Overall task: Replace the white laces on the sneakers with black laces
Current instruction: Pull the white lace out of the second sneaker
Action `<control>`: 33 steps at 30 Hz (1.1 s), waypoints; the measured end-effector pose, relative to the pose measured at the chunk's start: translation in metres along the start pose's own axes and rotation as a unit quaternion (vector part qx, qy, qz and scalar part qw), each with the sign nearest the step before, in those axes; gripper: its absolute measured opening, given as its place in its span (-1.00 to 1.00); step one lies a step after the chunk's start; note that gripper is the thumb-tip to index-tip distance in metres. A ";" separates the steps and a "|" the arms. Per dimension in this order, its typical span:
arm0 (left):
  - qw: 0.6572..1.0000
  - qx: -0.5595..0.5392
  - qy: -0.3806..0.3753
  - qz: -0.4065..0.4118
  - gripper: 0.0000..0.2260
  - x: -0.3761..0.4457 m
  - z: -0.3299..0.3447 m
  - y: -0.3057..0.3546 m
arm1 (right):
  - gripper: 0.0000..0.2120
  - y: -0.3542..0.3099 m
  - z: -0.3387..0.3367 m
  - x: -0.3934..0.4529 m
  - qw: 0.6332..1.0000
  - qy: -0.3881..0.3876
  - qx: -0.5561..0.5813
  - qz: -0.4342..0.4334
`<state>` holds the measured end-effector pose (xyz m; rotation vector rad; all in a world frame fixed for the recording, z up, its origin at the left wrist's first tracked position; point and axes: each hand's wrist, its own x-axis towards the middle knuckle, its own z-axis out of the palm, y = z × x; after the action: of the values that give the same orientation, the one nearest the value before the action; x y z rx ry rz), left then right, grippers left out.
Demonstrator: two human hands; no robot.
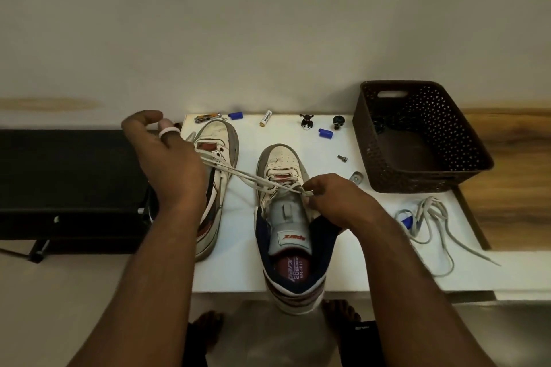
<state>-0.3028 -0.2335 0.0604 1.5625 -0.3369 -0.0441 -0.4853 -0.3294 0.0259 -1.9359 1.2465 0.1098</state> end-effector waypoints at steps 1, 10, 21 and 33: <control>0.998 0.038 -0.020 0.043 -0.83 0.000 -0.002 -0.002 | -0.66 -0.001 0.000 0.000 1.000 -0.001 0.000 -0.002; 0.992 0.025 0.126 -0.003 -0.73 0.025 -0.021 -0.003 | -0.69 0.010 -0.010 -0.003 1.000 -0.016 0.023 -0.002; 0.946 0.028 -0.317 -0.057 -0.23 -0.014 0.003 0.014 | -0.73 0.002 -0.005 -0.002 0.999 -0.016 0.021 0.024; 0.753 0.491 -0.416 0.139 -0.89 -0.050 0.031 -0.023 | -0.62 0.000 -0.001 0.002 0.999 -0.021 0.027 0.022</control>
<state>-0.3543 -0.2520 0.0282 2.4547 -1.4913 -0.3941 -0.4848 -0.3315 0.0254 -1.8519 1.2508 0.1380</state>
